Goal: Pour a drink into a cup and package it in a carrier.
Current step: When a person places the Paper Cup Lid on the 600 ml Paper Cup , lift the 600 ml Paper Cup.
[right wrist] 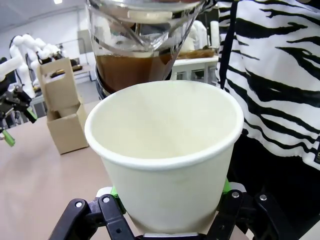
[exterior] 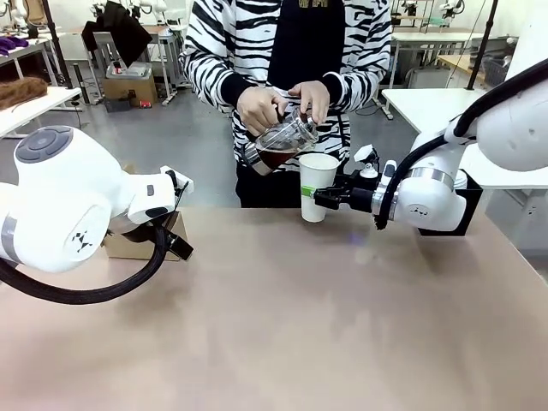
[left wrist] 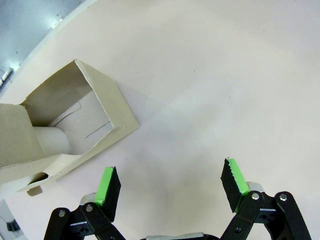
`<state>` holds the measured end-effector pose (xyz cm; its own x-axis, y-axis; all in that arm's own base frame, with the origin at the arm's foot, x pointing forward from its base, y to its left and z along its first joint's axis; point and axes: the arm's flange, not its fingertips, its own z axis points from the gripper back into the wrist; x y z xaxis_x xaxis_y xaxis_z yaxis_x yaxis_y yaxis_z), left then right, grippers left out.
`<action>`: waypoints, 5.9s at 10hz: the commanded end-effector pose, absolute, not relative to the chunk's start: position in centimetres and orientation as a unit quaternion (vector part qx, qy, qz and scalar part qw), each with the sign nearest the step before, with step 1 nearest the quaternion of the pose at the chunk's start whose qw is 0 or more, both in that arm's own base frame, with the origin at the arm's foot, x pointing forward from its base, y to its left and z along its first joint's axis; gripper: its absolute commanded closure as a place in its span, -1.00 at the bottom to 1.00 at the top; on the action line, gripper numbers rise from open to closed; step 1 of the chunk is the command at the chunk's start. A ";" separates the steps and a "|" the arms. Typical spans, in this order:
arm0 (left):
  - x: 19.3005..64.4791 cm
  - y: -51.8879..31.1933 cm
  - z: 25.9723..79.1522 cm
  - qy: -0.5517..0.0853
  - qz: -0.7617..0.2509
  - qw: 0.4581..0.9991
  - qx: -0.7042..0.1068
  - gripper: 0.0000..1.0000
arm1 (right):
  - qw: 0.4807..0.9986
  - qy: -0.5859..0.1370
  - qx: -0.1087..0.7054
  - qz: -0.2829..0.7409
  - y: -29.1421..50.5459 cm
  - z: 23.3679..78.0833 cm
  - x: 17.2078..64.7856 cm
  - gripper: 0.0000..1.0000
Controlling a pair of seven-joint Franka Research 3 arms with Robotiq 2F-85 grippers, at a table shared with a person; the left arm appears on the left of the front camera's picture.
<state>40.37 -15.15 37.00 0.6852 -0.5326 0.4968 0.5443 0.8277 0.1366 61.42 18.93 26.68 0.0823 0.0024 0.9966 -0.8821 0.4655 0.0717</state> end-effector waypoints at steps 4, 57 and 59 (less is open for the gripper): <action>40.3 -15.2 37.0 -0.268 -0.294 0.918 -0.012 -1.00 | 0.629 -0.581 0.381 0.348 18.9 27.0 61.0 -0.52; 40.3 -15.2 37.0 -0.268 -0.294 0.918 -0.012 -1.00 | 0.629 -0.581 0.381 0.348 18.9 27.0 61.0 -0.52; 40.3 -15.2 37.0 -0.268 -0.294 0.918 -0.012 -1.00 | 0.629 -0.581 0.381 0.348 18.9 27.0 61.0 -0.52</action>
